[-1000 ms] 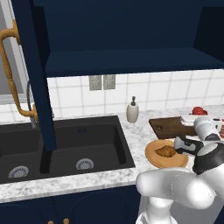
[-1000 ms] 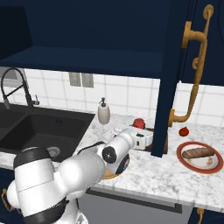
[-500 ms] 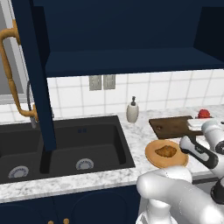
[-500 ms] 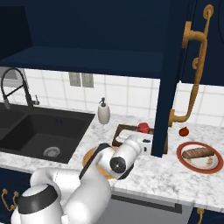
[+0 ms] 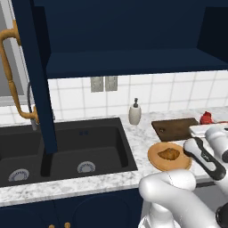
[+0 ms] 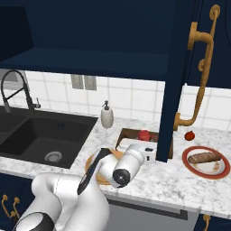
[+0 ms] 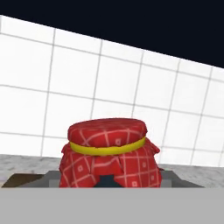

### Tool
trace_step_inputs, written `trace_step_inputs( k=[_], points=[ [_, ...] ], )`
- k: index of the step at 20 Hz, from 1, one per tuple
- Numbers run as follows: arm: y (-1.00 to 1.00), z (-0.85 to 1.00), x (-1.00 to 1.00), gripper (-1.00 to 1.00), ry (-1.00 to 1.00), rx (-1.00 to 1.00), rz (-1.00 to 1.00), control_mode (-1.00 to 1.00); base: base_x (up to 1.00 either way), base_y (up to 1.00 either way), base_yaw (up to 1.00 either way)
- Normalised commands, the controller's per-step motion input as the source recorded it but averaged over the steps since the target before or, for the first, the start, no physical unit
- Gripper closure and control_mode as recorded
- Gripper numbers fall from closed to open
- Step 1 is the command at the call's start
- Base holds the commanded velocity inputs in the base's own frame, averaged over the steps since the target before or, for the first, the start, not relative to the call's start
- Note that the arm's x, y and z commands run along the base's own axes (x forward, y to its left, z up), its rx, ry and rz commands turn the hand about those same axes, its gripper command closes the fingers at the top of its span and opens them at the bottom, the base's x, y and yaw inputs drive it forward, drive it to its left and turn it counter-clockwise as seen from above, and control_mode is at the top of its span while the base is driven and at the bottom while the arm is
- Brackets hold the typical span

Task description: From the different types of pastries on the counter, select a croissant and place it on the cutting board. Then retrieve a jar of jam from the cabinet and place it alongside the croissant on the cutting board.

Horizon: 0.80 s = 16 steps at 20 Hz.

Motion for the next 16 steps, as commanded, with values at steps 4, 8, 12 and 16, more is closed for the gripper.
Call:
trace_step_inputs(
  k=[4,8,12,16],
  points=[
    [-0.13,0.03,1.00,1.00,0.09,0.18,0.07,-1.00,0.00,0.00,0.00],
    [-0.09,-0.43,0.13,1.00,0.02,0.01,0.03,-1.00,0.00,0.00,0.00],
    [0.00,-0.72,-0.07,1.00,0.00,0.00,0.02,-1.00,0.00,0.00,0.00],
    [0.00,-0.05,0.42,1.00,0.00,0.09,0.00,-1.00,0.00,0.00,0.00]
  ],
)
